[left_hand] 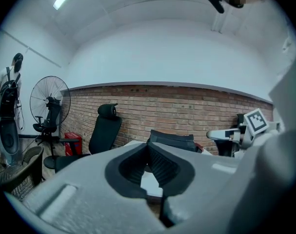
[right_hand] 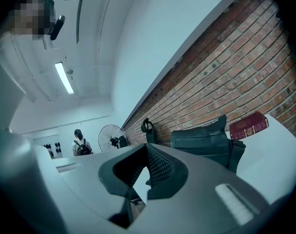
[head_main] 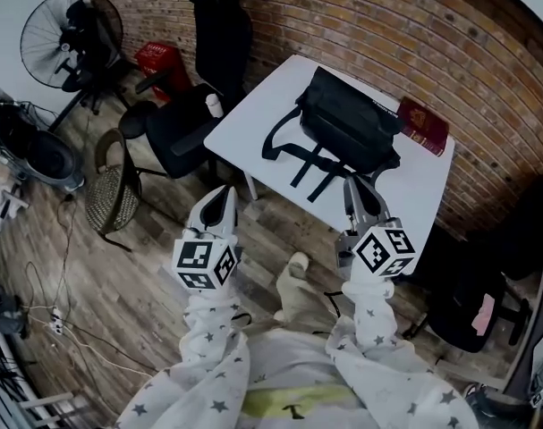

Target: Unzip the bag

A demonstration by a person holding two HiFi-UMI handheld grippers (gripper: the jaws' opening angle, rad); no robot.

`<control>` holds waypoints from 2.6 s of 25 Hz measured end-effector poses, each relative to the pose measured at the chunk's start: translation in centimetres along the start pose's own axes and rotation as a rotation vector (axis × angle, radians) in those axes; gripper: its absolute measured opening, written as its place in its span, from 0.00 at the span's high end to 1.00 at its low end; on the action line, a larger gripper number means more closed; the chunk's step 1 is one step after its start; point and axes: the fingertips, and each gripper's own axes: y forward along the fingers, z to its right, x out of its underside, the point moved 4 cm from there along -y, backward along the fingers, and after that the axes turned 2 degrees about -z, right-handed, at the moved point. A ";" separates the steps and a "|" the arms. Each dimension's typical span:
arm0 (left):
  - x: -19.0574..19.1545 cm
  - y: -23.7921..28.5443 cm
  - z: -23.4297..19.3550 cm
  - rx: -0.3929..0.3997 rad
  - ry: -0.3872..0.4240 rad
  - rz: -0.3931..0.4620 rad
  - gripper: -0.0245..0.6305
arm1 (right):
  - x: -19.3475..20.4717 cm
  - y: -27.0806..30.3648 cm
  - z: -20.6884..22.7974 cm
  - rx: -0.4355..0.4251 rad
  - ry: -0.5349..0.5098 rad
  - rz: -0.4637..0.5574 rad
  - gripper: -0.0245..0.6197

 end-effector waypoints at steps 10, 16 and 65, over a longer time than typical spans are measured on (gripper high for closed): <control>-1.1 9.1 -3.5 0.030 -0.006 -0.046 0.96 | -1.0 8.4 3.5 0.016 0.026 -0.024 0.95; -1.7 14.1 -5.0 0.044 -0.014 -0.064 0.96 | -1.3 12.7 5.7 0.017 0.044 -0.043 0.95; -1.4 39.9 -3.8 0.803 0.093 -0.278 0.81 | 10.1 28.2 8.5 0.300 0.123 -0.231 0.79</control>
